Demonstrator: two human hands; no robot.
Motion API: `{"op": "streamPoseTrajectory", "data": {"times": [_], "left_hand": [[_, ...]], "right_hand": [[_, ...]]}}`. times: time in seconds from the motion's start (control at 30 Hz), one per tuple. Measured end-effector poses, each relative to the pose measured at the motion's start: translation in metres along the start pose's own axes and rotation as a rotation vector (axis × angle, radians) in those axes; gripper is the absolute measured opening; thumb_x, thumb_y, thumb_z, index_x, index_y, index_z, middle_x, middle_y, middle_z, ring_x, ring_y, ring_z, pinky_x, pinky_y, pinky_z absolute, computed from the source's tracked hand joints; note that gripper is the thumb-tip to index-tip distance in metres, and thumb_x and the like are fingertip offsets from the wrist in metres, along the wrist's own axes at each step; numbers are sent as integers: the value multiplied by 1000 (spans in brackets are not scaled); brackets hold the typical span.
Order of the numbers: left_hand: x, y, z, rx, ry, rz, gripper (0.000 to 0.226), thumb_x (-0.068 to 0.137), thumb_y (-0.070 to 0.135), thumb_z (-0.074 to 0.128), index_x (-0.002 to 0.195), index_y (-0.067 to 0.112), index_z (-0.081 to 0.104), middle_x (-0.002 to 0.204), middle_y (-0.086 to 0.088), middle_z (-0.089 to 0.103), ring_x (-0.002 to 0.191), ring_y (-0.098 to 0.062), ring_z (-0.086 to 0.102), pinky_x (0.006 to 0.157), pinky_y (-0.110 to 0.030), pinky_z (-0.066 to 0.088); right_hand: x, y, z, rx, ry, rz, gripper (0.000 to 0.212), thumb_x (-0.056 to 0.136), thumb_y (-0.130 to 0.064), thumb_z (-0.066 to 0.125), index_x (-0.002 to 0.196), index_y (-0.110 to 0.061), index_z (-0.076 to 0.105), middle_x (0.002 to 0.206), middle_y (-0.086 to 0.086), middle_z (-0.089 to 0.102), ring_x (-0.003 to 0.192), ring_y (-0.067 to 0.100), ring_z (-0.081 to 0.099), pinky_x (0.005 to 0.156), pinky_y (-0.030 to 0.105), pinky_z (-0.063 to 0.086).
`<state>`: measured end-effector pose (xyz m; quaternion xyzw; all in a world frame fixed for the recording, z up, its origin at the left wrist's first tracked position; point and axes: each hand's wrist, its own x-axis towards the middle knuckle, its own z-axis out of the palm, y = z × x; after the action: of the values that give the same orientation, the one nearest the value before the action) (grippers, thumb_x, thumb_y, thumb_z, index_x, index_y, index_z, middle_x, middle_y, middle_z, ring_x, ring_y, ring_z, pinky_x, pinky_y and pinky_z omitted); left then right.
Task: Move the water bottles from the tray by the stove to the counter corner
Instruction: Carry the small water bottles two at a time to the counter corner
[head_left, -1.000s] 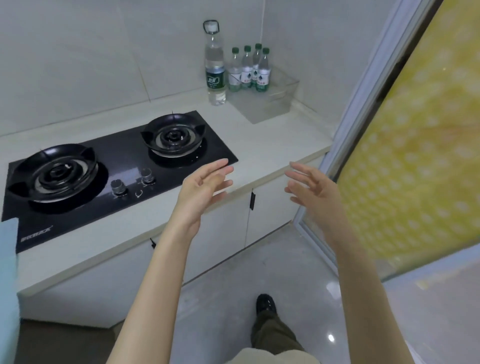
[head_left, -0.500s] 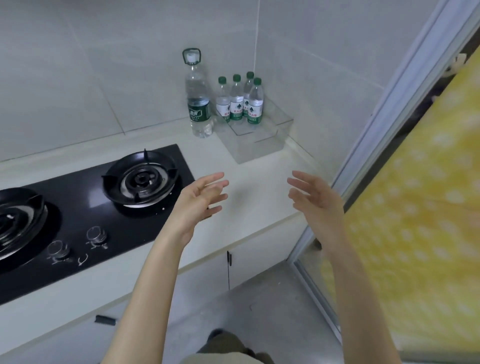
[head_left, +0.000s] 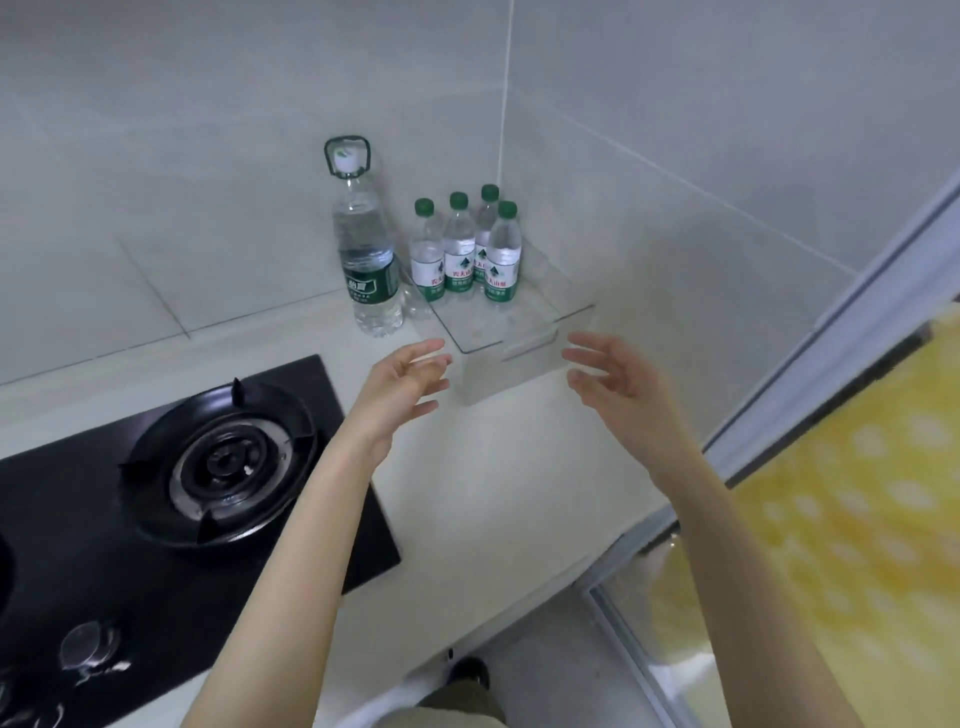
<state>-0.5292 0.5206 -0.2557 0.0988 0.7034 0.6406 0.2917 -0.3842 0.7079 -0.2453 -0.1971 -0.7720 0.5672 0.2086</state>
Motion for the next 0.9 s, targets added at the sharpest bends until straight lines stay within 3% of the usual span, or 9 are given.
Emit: {"op": "streamPoseTrajectory", "data": {"times": [0.07,0.17,0.33,0.43,0.5,0.57,0.7,0.9], "left_hand": [[31,4,0,52,2,-13,37,95,20,57,132,25,54,114,9,64,114,-16,60,98,-34,49],[76,8,3,214,20,2,47,94,20,58,140,26,47,137,0,51,124,-17,49,102,-33,42],[136,-5,8,652,16,118,58,95,25,55,149,19,33,157,-6,27,145,-19,23,115,-27,18],[161,-20,16,862,7,105,61,97,34,50,152,21,25,161,-11,12,149,-28,10,119,-36,15],[172,-27,23,964,-7,50,63,99,40,44,154,25,17,163,-6,1,149,-33,-1,117,-45,18],[178,-33,28,1046,17,10,67,99,45,39,155,26,7,163,0,-9,148,-35,-9,114,-49,24],[190,-44,34,1134,141,-4,72,99,49,33,154,20,-4,161,5,-17,148,-34,-11,114,-48,27],[196,-55,34,1130,185,17,66,100,49,29,151,38,-12,159,13,-22,149,-23,-10,118,-49,18]], "right_hand": [[26,4,5,-22,-12,2,36,90,-7,64,108,-38,61,108,-12,69,89,5,65,77,22,46],[66,6,13,-52,-13,-2,35,89,-5,65,107,-35,62,108,-9,69,87,10,66,78,23,49],[126,7,22,-167,-83,-10,33,91,-9,62,117,-29,59,112,-14,65,89,-2,61,79,9,44],[163,15,26,-208,-87,-1,33,91,-8,61,121,-22,59,116,-14,61,88,0,58,73,-2,39],[187,25,30,-227,-67,4,36,90,-9,62,124,-20,59,118,-13,60,93,6,60,71,-5,37],[213,35,32,-235,-34,-22,38,88,-9,63,125,-20,58,118,-12,60,105,14,60,74,-2,39],[266,52,40,-280,-14,-45,46,87,-7,64,130,-16,53,131,-1,58,113,18,56,100,29,43],[341,78,63,-254,7,-52,55,84,-9,64,136,-14,48,137,1,55,126,18,51,101,22,37]]}}
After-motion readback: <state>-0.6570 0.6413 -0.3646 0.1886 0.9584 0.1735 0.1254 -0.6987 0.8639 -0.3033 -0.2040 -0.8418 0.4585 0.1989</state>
